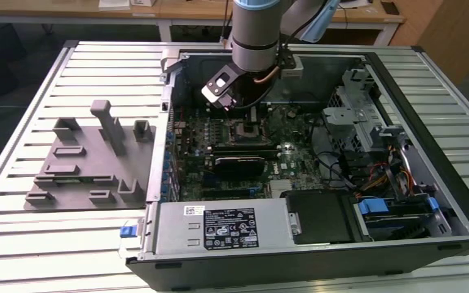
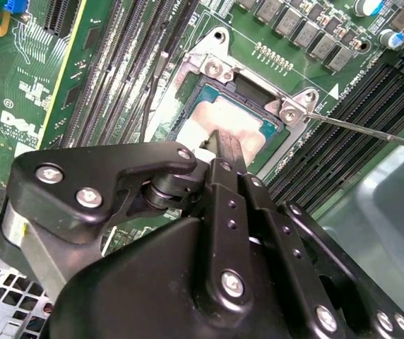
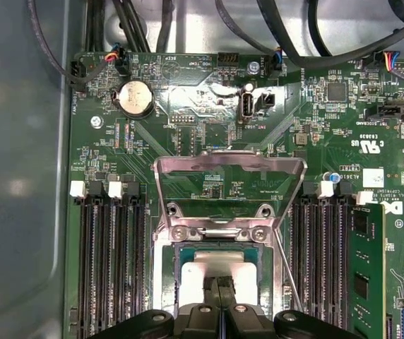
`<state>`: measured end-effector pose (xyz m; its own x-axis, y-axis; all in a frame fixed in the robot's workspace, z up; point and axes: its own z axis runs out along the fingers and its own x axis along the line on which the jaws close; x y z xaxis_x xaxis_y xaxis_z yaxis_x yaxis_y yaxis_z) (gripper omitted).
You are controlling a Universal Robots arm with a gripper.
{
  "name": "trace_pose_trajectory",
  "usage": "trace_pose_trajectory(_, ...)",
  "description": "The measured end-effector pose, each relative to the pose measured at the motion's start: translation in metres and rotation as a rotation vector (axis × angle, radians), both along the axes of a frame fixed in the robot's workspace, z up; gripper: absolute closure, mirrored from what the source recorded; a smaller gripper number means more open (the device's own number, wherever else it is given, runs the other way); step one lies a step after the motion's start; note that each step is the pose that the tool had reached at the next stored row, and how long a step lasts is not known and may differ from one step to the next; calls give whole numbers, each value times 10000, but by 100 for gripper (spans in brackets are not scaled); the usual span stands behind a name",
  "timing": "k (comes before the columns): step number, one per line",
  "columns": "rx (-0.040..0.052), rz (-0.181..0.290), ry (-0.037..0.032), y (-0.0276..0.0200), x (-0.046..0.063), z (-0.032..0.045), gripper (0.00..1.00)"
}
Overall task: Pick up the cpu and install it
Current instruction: 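Place the cpu into insertion slot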
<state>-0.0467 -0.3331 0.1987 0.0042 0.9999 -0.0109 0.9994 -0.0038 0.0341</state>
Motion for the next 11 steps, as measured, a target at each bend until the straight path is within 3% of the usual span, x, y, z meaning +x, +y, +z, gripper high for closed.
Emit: trace_pose_trajectory(11, 1, 1, -1, 0, 1, -13, 89)
